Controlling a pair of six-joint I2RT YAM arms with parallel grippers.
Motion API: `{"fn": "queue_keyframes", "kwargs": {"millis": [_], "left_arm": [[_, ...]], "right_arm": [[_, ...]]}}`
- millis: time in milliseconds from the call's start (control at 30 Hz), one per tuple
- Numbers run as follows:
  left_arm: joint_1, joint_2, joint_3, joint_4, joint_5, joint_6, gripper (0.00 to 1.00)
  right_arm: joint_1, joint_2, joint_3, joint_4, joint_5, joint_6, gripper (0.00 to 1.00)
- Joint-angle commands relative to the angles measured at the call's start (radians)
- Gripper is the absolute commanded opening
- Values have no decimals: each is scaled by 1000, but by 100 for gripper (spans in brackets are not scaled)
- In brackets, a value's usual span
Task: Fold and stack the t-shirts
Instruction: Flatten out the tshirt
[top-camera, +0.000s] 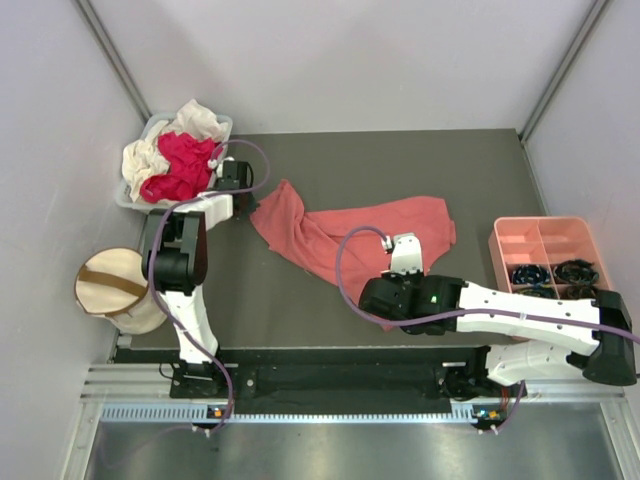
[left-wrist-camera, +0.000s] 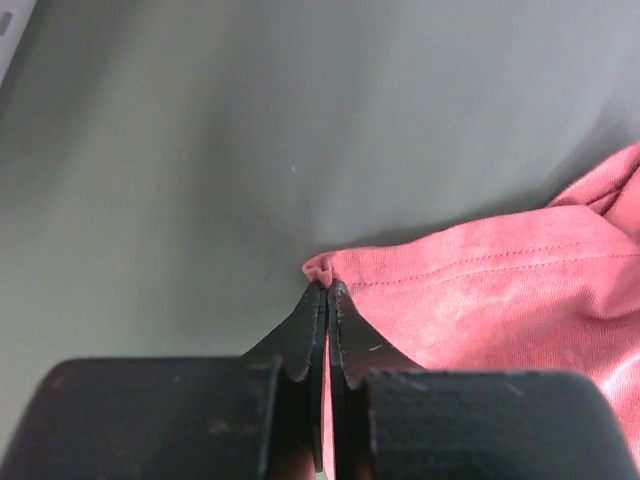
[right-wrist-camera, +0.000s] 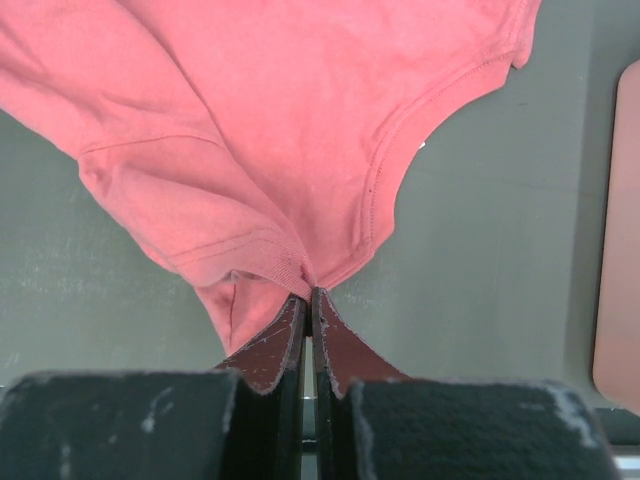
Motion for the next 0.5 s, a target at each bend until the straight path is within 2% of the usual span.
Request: {"fn": "queue_keyframes", "kwargs": {"millis": [0, 200, 333, 467], "left_arm": [[7, 35, 4, -26, 27, 3, 0], [7, -106, -24, -58, 50, -3, 0], [7, -289, -33, -97, 76, -2, 0], [7, -439, -42, -150, 121, -2, 0]], "right_arm": [[-15, -27, -8, -19, 27, 25, 0], [-48, -76, 64, -152, 133, 71, 0], [-108, -169, 113, -148, 168, -37, 0], [-160, -250, 152, -74, 182, -179, 0]]}}
